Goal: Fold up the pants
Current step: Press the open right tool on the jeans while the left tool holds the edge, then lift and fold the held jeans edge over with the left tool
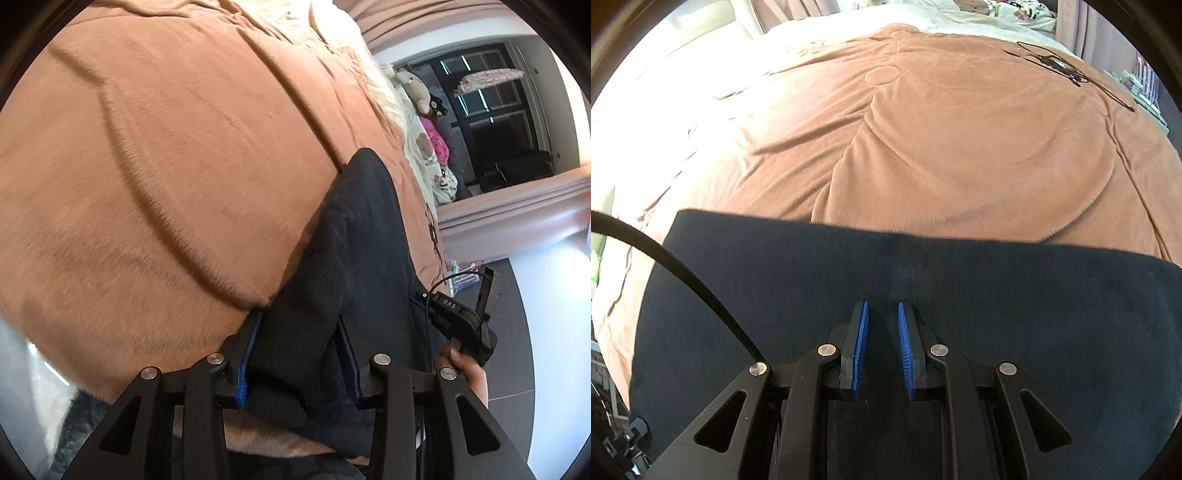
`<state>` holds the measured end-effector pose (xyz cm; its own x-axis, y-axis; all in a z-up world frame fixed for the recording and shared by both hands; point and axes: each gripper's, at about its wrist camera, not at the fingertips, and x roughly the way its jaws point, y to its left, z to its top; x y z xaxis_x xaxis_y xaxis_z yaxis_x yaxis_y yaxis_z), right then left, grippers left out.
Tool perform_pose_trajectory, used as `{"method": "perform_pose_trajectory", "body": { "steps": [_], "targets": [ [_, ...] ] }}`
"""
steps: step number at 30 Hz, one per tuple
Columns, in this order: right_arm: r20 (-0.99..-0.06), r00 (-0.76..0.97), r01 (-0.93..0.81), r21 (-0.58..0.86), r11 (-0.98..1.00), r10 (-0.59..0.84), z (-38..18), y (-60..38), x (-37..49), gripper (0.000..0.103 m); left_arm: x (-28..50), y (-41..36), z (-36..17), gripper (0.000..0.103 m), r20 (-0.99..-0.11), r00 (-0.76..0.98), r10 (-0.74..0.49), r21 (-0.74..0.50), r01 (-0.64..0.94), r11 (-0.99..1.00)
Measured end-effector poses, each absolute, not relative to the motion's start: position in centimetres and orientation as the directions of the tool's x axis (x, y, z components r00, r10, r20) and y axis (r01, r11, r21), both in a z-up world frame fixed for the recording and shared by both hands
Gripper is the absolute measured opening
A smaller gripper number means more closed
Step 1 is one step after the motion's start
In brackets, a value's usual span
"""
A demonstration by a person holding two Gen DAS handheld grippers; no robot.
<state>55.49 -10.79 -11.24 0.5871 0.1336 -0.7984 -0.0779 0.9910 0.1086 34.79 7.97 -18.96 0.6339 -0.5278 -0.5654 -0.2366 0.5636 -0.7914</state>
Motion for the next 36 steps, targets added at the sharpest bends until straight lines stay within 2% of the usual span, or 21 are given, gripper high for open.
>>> {"method": "perform_pose_trajectory", "body": {
  "steps": [3, 6, 16, 31, 36],
  "targets": [
    [-0.802, 0.578, -0.066, 0.137, 0.988, 0.15, -11.4, -11.5, 56.6, 0.013, 34.9, 7.9, -19.1, 0.039, -0.557, 0.634, -0.537, -0.798, -0.231, 0.556],
    [-0.81, 0.564, -0.063, 0.154, 0.986, 0.163, -11.4, -12.1, 57.0, 0.013, 34.7, 7.7, -18.8, 0.033, -0.55, 0.627, -0.551, -0.803, -0.217, 0.555],
    [-0.818, 0.526, -0.115, 0.204, 0.972, 0.234, -11.4, -12.1, 50.7, 0.013, 34.0, 6.7, -15.6, 0.019, -0.517, 0.64, -0.569, -0.807, -0.142, 0.573],
    [-0.8, 0.481, -0.18, 0.31, 0.933, 0.359, -12.9, -12.9, 40.0, 0.013, 35.0, 1.8, -7.1, 0.018, -0.45, 0.661, -0.6, -0.782, 0.032, 0.622],
    [-0.754, 0.542, -0.165, 0.337, 0.927, 0.371, -11.4, -15.7, 37.5, 0.013, 35.8, -0.6, -4.7, 0.018, -0.439, 0.654, -0.616, -0.761, 0.094, 0.642]
  ]
}}
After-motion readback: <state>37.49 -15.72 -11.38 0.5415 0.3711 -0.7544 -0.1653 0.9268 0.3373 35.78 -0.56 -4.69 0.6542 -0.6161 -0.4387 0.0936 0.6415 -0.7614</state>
